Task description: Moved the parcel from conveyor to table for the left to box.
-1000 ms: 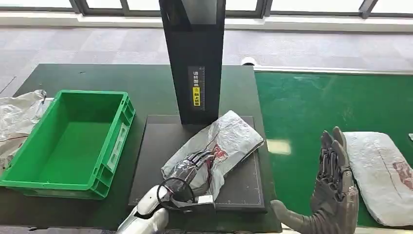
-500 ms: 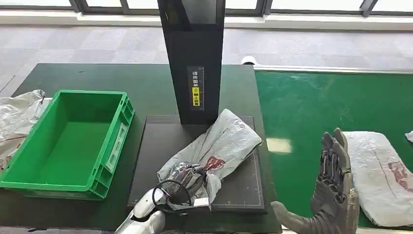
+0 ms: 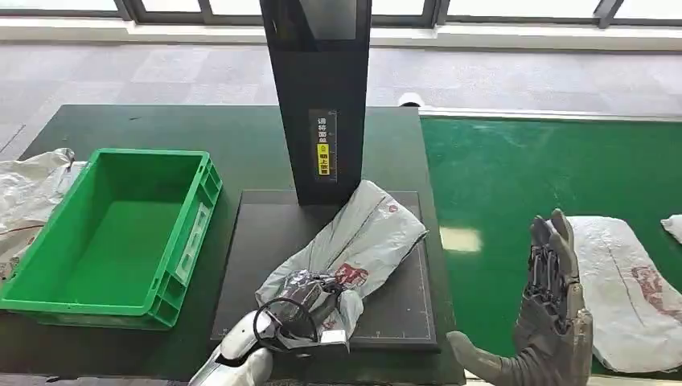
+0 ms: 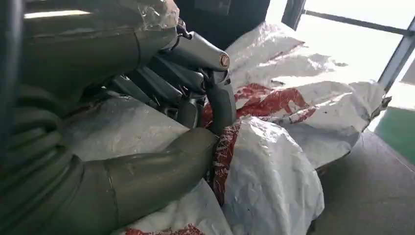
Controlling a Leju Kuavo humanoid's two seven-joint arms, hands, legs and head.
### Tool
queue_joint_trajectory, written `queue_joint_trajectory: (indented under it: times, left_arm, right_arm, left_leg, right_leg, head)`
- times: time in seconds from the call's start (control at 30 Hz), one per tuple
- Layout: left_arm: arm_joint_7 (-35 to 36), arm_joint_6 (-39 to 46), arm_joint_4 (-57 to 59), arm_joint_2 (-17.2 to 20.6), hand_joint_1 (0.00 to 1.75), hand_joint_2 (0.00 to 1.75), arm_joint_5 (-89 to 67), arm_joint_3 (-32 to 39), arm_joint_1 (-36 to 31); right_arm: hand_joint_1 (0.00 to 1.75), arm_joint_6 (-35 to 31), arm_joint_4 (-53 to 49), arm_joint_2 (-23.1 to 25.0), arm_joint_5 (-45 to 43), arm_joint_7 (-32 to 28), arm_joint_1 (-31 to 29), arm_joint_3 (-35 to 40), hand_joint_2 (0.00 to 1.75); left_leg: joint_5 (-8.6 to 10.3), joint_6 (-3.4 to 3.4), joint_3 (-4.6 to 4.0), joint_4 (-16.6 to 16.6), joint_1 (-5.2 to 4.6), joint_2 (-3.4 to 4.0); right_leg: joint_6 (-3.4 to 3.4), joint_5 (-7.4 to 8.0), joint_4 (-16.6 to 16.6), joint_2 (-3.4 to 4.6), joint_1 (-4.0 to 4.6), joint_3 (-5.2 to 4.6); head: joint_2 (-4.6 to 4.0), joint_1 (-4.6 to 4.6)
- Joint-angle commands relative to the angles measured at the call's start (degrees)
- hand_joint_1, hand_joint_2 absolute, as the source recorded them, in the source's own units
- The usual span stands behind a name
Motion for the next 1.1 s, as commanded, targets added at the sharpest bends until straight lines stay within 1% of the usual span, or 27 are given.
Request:
queue_joint_trajectory:
  times: [0.03, 0.2, 0.37, 0.53, 0.7, 0.77, 0.8, 0.83, 1.1]
  left_arm:
    - [-5.83, 7.36, -13.17, 3.04, 1.75, 1.75, 9.5, 7.2, 4.99]
    - [-12.67, 9.67, -25.79, 2.94, 1.75, 1.75, 20.56, 9.89, 9.94]
    - [-12.67, 9.67, -25.79, 2.94, 1.75, 1.75, 20.56, 9.89, 9.94]
    - [-16.61, 9.43, -30.01, 2.71, 1.75, 1.75, 26.88, 10.6, 12.07]
    - [-16.84, 9.62, -30.81, 2.68, 1.75, 1.75, 27.43, 11.05, 12.68]
    - [-16.84, 9.71, -30.81, 2.61, 1.75, 1.75, 27.44, 11.13, 12.91]
    - [-16.84, 9.71, -30.81, 2.61, 1.75, 1.75, 27.44, 11.13, 12.91]
    - [-16.84, 9.71, -30.81, 2.61, 1.75, 1.75, 27.44, 11.13, 12.91]
    - [-16.84, 9.88, -31.27, 2.43, 1.75, 1.75, 27.15, 10.81, 13.59]
  right_arm:
    - [0.0, -2.17, 0.12, -1.53, 0.44, 0.15, 0.93, 2.31, 1.75]
    - [0.0, -2.18, 0.54, -0.86, 0.64, 0.15, 0.48, 2.46, 1.75]
    - [0.0, -2.18, 0.54, -0.86, 0.64, 0.15, 0.48, 2.46, 1.75]
    - [0.0, -1.28, 1.07, -0.65, 0.36, 0.15, 0.33, 2.22, 1.75]
    - [0.0, -1.27, 0.82, -1.0, -0.12, 0.15, 0.54, 2.24, 1.75]
    - [0.0, -1.03, 0.97, -1.05, -0.39, 0.15, 0.41, 2.15, 1.75]
    - [0.0, -1.03, 0.97, -1.05, -0.39, 0.15, 0.41, 2.15, 1.75]
    - [0.0, -1.03, 0.97, -1.05, -0.39, 0.15, 0.41, 2.15, 1.75]
    - [0.0, -0.49, 1.39, -0.97, -0.66, 0.15, 0.01, 1.86, 1.75]
  left_leg:
    - [0.07, 0.02, -0.05, -0.14, -0.03, 0.24]
    - [0.04, 0.02, -0.13, -0.12, -0.05, 0.33]
    - [0.04, 0.02, -0.18, -0.1, -0.03, 0.14]
    - [0.1, 0.03, -0.22, -0.19, -0.05, 0.26]
    - [0.03, 0.01, -0.22, -0.09, 0.0, 0.15]
    - [0.03, 0.01, -0.21, -0.1, -0.03, 0.14]
    - [0.17, 0.03, -0.16, -0.34, -0.07, 0.26]
    - [0.04, 0.02, -0.22, -0.1, -0.03, 0.13]
    - [0.1, 0.04, -0.23, -0.18, -0.05, 0.18]
  right_leg:
    - [-0.03, 0.13, -0.11, 0.22, -0.02, -0.15]
    - [-0.03, 0.11, -0.05, 0.32, -0.03, -0.3]
    - [-0.02, 0.06, -0.05, 0.14, -0.03, -0.27]
    - [-0.03, 0.15, -0.12, 0.24, -0.05, -0.34]
    - [-0.03, 0.07, -0.06, 0.14, -0.01, -0.3]
    - [-0.02, 0.06, -0.05, 0.14, -0.03, -0.3]
    - [-0.05, 0.2, -0.26, 0.24, -0.06, -0.3]
    - [-0.02, 0.06, -0.06, 0.13, -0.02, -0.3]
    - [-0.02, 0.13, -0.13, 0.17, -0.04, -0.33]
  head:
    - [0.0, 0.0]
    - [0.0, 0.0]
    - [0.0, 0.0]
    - [-0.02, 0.0]
    - [0.0, 0.0]
    - [-0.02, 0.0]
    - [-0.02, 0.0]
    - [-0.02, 0.0]
    - [-0.02, 0.0]
